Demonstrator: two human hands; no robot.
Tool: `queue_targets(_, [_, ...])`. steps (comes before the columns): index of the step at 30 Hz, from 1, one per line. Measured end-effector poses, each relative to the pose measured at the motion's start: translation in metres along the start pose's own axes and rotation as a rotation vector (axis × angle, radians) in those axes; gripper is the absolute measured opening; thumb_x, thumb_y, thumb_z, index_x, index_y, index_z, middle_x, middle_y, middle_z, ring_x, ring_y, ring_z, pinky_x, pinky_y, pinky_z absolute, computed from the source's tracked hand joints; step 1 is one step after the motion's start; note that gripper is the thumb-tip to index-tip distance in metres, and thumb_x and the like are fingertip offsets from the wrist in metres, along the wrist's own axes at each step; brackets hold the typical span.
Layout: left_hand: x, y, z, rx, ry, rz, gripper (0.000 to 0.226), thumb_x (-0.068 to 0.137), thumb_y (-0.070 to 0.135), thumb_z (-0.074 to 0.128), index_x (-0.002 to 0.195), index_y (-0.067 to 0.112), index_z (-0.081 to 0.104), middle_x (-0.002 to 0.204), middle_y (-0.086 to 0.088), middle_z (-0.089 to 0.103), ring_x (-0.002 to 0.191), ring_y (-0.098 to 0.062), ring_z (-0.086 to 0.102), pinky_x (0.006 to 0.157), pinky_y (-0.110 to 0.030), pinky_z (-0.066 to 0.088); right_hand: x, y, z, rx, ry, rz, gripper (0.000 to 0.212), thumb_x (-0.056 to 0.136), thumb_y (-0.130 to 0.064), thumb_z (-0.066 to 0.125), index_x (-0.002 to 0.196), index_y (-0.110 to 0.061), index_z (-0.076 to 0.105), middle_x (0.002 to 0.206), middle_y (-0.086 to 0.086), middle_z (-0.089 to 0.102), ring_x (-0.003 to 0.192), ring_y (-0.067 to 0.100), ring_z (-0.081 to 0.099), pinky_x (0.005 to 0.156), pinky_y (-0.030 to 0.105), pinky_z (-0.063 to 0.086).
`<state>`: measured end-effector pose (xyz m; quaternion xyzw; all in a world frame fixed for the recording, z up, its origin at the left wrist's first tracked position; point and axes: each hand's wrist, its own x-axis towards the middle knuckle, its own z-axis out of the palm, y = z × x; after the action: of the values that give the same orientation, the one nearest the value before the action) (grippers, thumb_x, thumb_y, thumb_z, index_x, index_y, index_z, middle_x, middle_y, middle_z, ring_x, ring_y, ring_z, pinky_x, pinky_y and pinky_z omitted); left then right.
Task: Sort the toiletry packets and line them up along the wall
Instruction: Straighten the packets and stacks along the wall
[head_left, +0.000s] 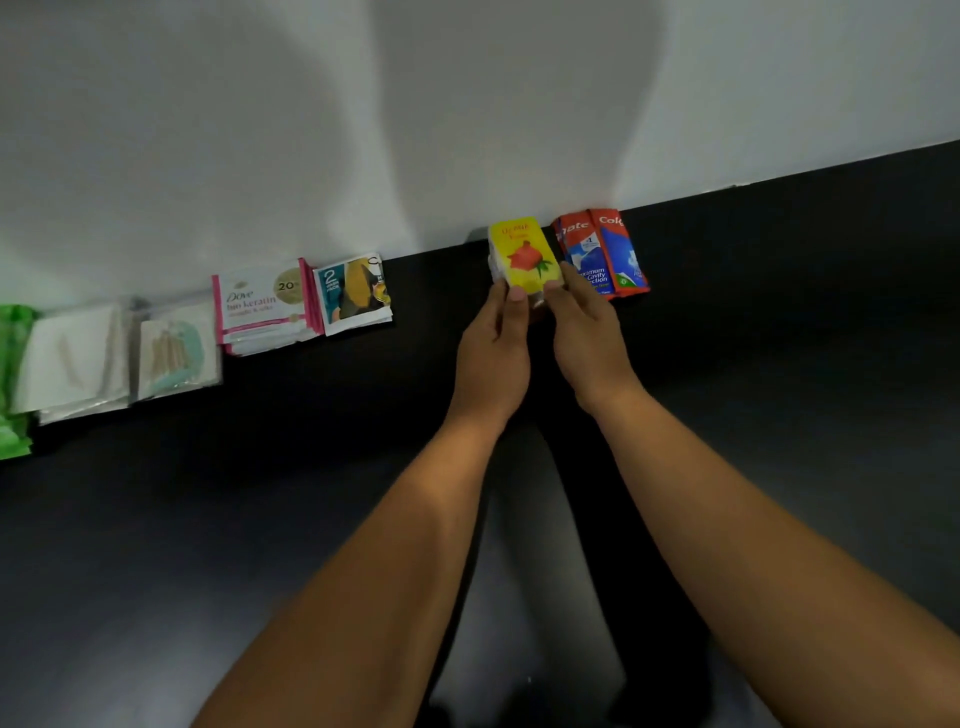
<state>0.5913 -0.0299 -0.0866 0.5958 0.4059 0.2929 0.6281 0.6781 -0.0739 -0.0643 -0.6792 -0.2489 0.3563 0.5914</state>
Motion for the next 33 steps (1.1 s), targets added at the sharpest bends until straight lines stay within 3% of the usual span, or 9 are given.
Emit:
queue_targets(5, [0.018,0.004,0.001,-0.03,-0.007,0.019,0.046,0.106,0.042,0.038,0.143,0.019,0.05,0.131,0.001,0.063,0.122,-0.007,0.058,0.11,-0.036,0.044,0.016,0.004,0.001,-0.054,-0.077,-0.036,0.028,0.101,-0.021,0.05,0.127,-0.024,0.059,0.116,-0.012,0.065,0.107,-0.005,0.061,0.094,0.022,0.052])
queue_targets(10, [0.028,0.009,0.004,-0.021,-0.009,-0.001,0.047,0.105,0.044,0.037,0.145,0.022,0.047,0.134,0.001,0.061,0.123,-0.007,0.057,0.108,-0.035,0.046,0.023,-0.001,0.007,-0.06,-0.061,-0.035,0.03,0.1,-0.02,0.051,0.13,-0.023,0.058,0.115,-0.009,0.066,0.106,-0.001,0.062,0.097,0.031,0.053])
queue_targets(17, [0.031,0.012,0.006,0.01,-0.011,-0.021,0.051,0.104,0.051,0.034,0.143,0.021,0.05,0.13,0.0,0.063,0.12,-0.009,0.059,0.105,-0.033,0.047,0.027,-0.005,0.006,-0.084,-0.063,-0.036,0.018,0.103,-0.022,0.046,0.108,-0.036,0.054,0.103,-0.021,0.06,0.094,-0.013,0.06,0.082,0.016,0.051])
queue_targets(19, [0.029,0.014,0.002,0.022,-0.001,-0.021,0.049,0.105,0.048,0.033,0.14,0.019,0.052,0.129,0.0,0.064,0.119,-0.009,0.059,0.103,-0.029,0.047,0.027,-0.006,0.005,-0.098,-0.049,-0.036,0.015,0.104,-0.025,0.045,0.114,-0.034,0.052,0.11,-0.02,0.059,0.104,-0.007,0.058,0.083,0.015,0.048])
queue_targets(21, [0.024,0.017,-0.004,0.062,0.021,-0.013,0.054,0.104,0.052,0.033,0.143,0.019,0.05,0.135,-0.001,0.061,0.125,-0.01,0.056,0.109,-0.029,0.042,0.026,-0.004,0.004,-0.163,-0.022,-0.064,0.031,0.104,-0.032,0.044,0.133,-0.023,0.05,0.126,-0.01,0.058,0.118,0.003,0.054,0.09,0.02,0.05])
queue_targets(23, [0.02,0.02,-0.015,0.148,0.085,-0.015,0.059,0.104,0.051,0.036,0.151,0.017,0.04,0.15,0.0,0.049,0.136,-0.008,0.044,0.111,-0.019,0.03,0.021,-0.005,0.007,-0.251,0.05,-0.141,0.046,0.103,-0.037,0.043,0.145,-0.019,0.042,0.136,-0.003,0.055,0.124,0.009,0.052,0.099,0.031,0.051])
queue_targets(25, [0.017,0.025,-0.033,0.304,0.172,0.022,0.054,0.105,0.04,0.043,0.152,0.015,0.038,0.148,0.003,0.049,0.131,-0.003,0.043,0.101,-0.012,0.03,0.009,-0.008,0.014,-0.33,0.152,-0.29,0.048,0.102,-0.034,0.044,0.145,-0.014,0.043,0.141,0.003,0.053,0.129,0.012,0.05,0.105,0.035,0.047])
queue_targets(29, [0.017,0.026,-0.09,0.731,0.256,0.239,0.048,0.098,0.025,0.059,0.141,0.008,0.05,0.135,-0.01,0.059,0.125,-0.026,0.053,0.107,-0.036,0.043,-0.014,-0.013,0.044,-0.341,0.164,-0.582,0.037,0.099,-0.019,0.051,0.133,-0.006,0.057,0.131,0.005,0.062,0.12,0.005,0.055,0.102,0.022,0.046])
queue_targets(33, [0.027,0.035,-0.145,1.044,0.195,0.225,0.067,0.086,0.025,0.074,0.143,0.005,0.046,0.144,-0.015,0.049,0.132,-0.033,0.039,0.111,-0.038,0.03,-0.006,0.001,0.079,-0.459,-0.035,-0.618,0.032,0.098,-0.014,0.054,0.127,-0.002,0.061,0.126,0.011,0.065,0.119,0.012,0.057,0.104,0.015,0.04])
